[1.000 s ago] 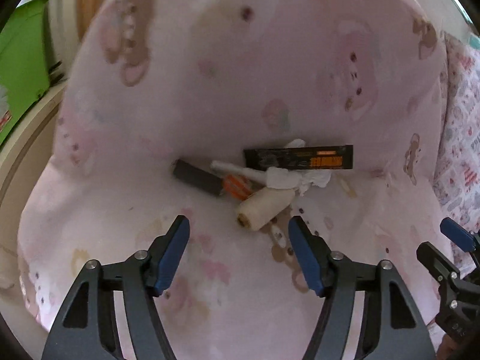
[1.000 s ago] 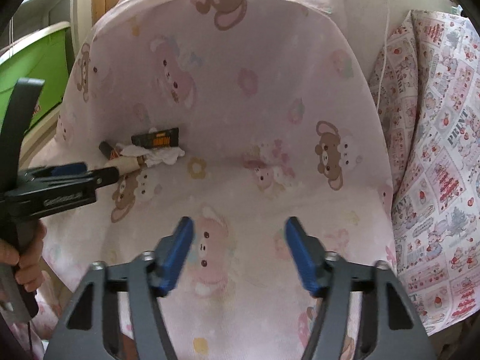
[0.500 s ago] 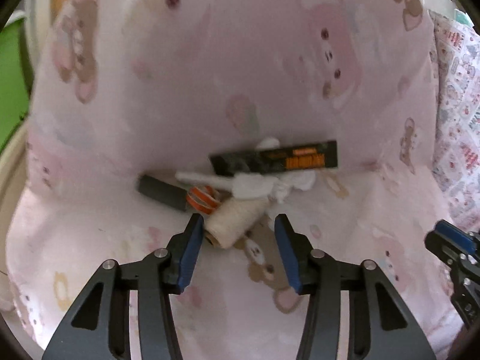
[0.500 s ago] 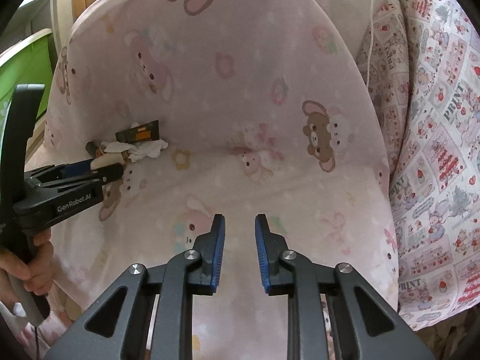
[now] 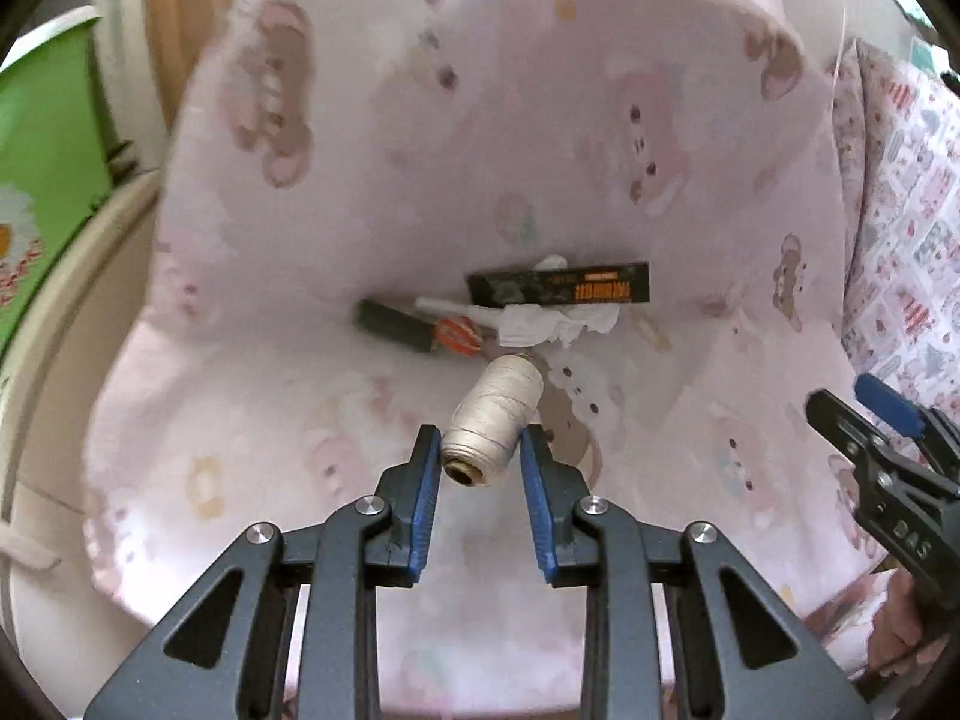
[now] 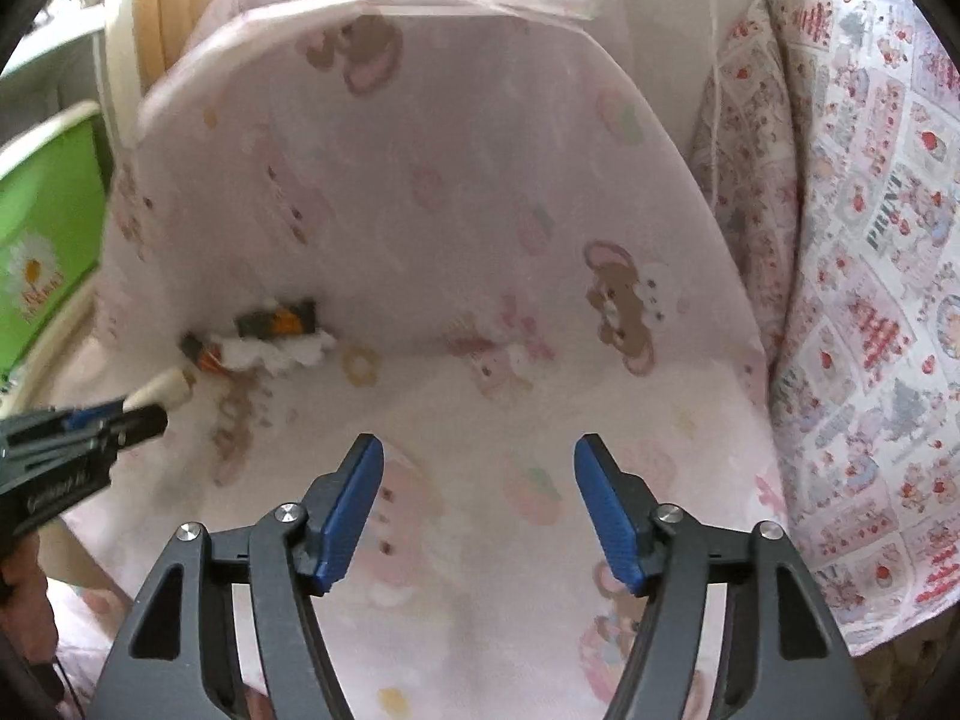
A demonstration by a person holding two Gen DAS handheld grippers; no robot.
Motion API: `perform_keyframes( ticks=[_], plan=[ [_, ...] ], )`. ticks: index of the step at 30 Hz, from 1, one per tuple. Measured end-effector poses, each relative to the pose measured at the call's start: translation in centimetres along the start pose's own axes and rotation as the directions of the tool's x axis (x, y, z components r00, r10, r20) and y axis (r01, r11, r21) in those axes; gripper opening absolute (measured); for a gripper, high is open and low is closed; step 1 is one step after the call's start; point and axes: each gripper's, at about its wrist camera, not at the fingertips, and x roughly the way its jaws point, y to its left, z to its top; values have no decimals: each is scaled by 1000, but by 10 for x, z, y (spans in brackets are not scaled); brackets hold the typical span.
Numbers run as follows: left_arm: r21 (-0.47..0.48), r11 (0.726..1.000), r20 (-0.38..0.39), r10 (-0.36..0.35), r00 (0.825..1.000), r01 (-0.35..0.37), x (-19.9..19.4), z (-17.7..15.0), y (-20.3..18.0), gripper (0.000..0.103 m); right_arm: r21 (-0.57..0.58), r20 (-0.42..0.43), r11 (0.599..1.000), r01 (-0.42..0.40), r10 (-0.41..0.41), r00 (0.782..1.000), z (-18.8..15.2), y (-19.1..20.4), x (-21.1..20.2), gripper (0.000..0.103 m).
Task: Collect trash
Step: 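Close the left tool on the cream twine spool, then close the right tool on the black marker while the left tool holds the spool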
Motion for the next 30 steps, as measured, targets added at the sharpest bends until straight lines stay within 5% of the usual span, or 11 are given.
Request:
perform_keyframes(
  ticks=[3,7,13,19,26,30],
  plan=[
    [-67,998,60,3,998,1,-21,6,18,26,-5,5,995,-95,95,995,16,9,3,68],
    [-124,990,158,90,983,-70,-39,9,20,26,-12,-5,973,-231,231,973,44,23,20,68],
    [-164,986,269,75,960,-32,-65,11,39,26,-34,-51,964,-264,262,964,59,46,65,53],
    [-158,987,284,84,955,-40,-68,14,45,26,-3,-72,965,-262,262,962,58,60,89,42],
    [-173,984,267,80,960,-34,-65,12,45,26,20,-55,947,-320,321,946,53,63,87,2],
    [-165,985,277,87,957,-42,-68,11,43,26,5,-20,933,-359,359,933,50,64,63,2]
  ],
)
